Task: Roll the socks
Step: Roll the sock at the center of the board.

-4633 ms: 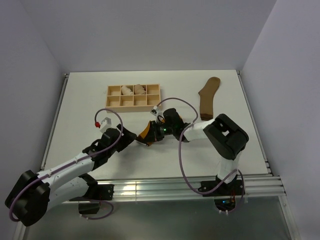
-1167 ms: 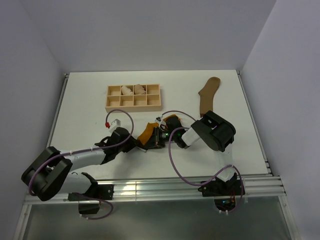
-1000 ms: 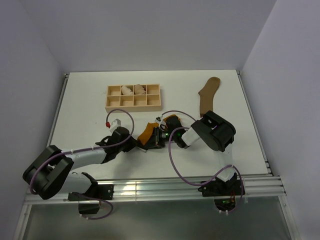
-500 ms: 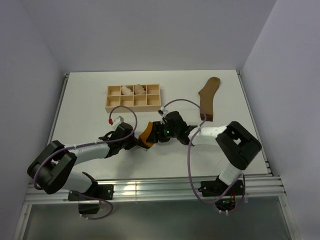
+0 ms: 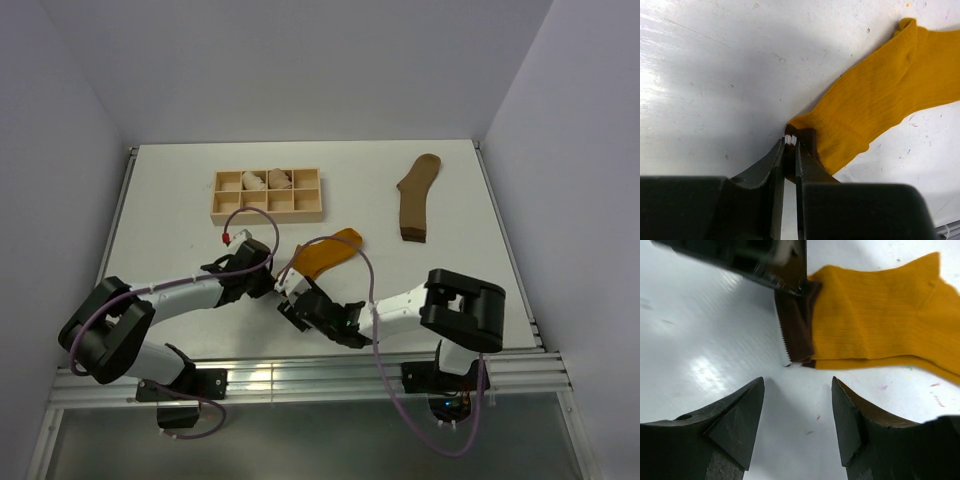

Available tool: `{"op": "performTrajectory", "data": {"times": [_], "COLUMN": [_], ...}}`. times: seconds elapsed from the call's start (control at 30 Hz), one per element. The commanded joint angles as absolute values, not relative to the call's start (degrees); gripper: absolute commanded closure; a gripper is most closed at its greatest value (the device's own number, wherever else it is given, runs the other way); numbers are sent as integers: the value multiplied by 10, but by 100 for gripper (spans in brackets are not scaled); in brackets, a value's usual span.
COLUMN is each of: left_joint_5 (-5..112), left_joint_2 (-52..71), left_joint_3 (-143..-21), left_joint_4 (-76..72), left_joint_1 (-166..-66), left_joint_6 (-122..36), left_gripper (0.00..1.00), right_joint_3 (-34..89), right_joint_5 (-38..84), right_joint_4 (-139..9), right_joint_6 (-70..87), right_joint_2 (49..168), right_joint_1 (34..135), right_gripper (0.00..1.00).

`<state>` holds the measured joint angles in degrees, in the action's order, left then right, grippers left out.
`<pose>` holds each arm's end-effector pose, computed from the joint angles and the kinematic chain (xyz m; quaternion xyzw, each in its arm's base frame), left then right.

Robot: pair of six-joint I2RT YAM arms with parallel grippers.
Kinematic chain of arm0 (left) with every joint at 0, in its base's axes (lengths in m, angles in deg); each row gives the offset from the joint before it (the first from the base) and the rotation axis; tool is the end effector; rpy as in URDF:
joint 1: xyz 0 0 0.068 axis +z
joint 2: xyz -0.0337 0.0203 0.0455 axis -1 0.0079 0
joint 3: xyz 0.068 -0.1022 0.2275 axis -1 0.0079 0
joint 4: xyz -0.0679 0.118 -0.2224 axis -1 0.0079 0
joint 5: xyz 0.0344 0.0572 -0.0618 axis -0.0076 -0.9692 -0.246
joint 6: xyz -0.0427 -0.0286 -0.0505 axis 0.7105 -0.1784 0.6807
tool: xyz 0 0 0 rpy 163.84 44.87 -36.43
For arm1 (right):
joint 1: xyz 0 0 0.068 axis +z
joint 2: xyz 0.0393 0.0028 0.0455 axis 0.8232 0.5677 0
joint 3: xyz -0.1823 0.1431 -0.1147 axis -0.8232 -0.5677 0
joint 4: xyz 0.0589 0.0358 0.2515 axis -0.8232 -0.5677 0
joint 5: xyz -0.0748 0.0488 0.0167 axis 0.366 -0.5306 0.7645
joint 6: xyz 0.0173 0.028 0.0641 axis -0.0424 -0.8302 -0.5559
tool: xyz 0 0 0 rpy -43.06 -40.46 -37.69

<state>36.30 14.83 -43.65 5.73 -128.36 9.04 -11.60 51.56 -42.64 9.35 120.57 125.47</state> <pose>0.2168 -0.1624 0.1156 -0.2290 0.9166 -0.2021 0.2581 0.1306 0.2970 0.1164 -0.3889 0.7848 0.1526 0.4579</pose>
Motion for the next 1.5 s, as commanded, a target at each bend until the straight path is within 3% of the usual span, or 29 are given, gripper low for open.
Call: {"op": "performTrajectory", "data": {"times": [0.0,0.17,0.43,0.63,1.07,1.17,1.33,1.47], "left_joint_5": [378,388,391,394,408,406,403,395], "left_joint_2": [160,162,162,159,161,145,110,78], "left_joint_3": [-460,-462,-469,-472,-477,-471,-450,-432], "left_joint_4": [86,88,98,104,103,100,92,84], "left_joint_1": [-1283,-1283,-1283,-1283,-1281,-1277,-1263,-1251], "left_joint_6": [69,69,61,55,55,61,69,82], "left_gripper": [100,100,100,100,97,82,61,38], "right_joint_3": [-101,-81,-70,-61,-50,-50,-54,-68], "right_joint_5": [674,743,748,739,710,693,644,603], "right_joint_4": [-341,-294,-264,-260,-280,-301,-331,-345], "right_joint_6": [181,239,280,297,289,275,233,191], "right_joint_2": [1250,1314,1357,1377,1402,1396,1374,1351], "right_joint_1": [1292,1334,1338,1338,1337,1334,1321,1301], "right_gripper": [36,38,40,48,90,100,100,100]}}
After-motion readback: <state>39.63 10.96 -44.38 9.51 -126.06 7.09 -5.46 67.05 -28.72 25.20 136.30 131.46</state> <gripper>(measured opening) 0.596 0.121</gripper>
